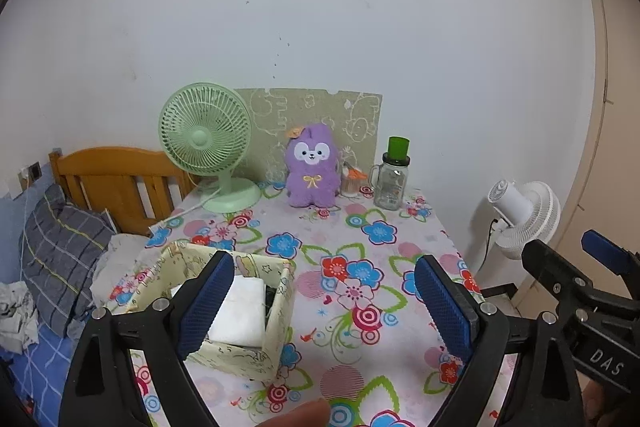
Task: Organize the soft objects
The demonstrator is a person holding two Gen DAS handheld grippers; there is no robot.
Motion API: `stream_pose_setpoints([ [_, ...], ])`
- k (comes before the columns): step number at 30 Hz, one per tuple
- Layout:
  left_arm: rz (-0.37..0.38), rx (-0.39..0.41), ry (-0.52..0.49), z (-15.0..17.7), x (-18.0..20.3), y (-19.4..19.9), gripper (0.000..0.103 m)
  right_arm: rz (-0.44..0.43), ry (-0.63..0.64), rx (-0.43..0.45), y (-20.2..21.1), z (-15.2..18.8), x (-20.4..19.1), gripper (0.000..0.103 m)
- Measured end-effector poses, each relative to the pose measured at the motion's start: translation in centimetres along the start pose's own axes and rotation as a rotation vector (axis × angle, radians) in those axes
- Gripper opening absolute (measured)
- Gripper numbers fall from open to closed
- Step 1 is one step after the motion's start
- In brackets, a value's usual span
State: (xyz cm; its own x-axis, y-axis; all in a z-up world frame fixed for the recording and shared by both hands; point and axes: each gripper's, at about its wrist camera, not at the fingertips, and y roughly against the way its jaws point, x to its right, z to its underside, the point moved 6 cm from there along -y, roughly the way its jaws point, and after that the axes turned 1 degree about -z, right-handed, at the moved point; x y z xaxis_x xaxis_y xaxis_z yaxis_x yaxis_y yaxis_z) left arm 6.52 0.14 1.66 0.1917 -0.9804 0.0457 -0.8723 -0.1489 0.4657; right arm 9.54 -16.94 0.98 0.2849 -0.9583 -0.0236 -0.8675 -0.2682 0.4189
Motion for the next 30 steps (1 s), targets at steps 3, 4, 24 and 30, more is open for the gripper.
stream_pose_setpoints([
  [3, -0.005, -0.002, -0.004, 0.00, -0.02, -0.07, 0.094, -0.003, 0.005, 0.004, 0.11, -0.08, -0.16, 0.096],
  [4, -0.003, -0.004, -0.001, 0.04, -0.04, -0.09, 0.094, -0.006, 0.004, 0.005, 0.15, -0.09, -0.16, 0.096],
  [24, -0.009, -0.011, 0.010, 0.18, -0.78, -0.23, 0.094, -0.023, 0.003, -0.002, -0.36, 0.04, -0.65, 0.096],
  [30, -0.007, -0.013, 0.011, 0.18, -0.91, -0.28, 0.094, -0.024, 0.004, -0.001, -0.46, 0.12, -0.75, 0.096],
])
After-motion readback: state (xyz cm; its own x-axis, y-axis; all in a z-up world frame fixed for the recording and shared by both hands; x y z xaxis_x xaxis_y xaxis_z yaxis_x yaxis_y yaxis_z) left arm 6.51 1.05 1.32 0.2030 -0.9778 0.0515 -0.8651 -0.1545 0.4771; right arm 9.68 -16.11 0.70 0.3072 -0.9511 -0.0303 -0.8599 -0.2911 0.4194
